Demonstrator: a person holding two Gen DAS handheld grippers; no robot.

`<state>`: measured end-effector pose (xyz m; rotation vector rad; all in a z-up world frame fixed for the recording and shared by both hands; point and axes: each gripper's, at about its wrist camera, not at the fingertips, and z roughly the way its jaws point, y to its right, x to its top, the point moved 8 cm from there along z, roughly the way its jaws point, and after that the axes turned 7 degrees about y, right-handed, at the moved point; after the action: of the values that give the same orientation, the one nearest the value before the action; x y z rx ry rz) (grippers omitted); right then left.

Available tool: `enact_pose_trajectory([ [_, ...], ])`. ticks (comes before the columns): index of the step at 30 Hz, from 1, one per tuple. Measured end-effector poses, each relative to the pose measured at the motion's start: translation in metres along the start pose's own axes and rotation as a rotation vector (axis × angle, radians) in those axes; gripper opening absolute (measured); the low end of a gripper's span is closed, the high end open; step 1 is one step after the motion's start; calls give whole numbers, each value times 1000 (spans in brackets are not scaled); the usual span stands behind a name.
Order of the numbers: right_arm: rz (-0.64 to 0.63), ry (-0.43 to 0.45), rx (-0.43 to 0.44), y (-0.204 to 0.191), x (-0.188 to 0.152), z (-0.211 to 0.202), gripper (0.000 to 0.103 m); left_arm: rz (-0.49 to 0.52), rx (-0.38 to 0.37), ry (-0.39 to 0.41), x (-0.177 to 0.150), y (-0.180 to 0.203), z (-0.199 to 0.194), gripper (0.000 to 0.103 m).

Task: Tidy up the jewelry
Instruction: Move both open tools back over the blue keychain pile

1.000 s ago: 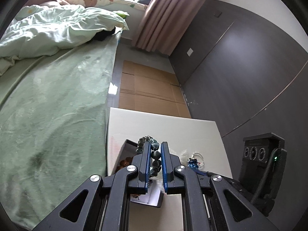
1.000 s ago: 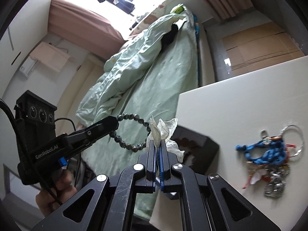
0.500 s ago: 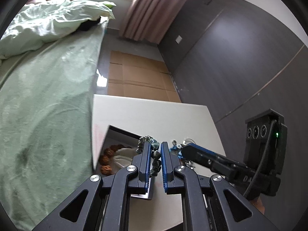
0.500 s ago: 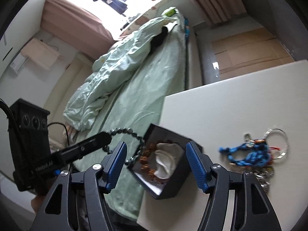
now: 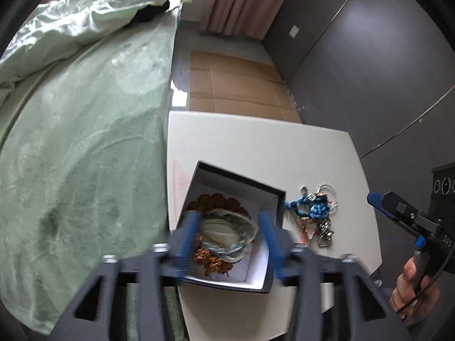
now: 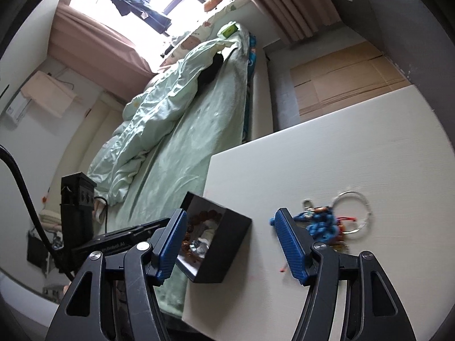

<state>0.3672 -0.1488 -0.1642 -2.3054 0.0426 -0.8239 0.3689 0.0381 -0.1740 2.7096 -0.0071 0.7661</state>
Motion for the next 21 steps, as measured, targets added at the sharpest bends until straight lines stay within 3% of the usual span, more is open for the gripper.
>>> enact_pose_trajectory([
  [11,-24,10,-89,32,1,-27,64,81,-61,41,5,43,-4,57],
  [21,-37,42,-131,47,7,-48,64,150,-70,66,3,81,10,78],
])
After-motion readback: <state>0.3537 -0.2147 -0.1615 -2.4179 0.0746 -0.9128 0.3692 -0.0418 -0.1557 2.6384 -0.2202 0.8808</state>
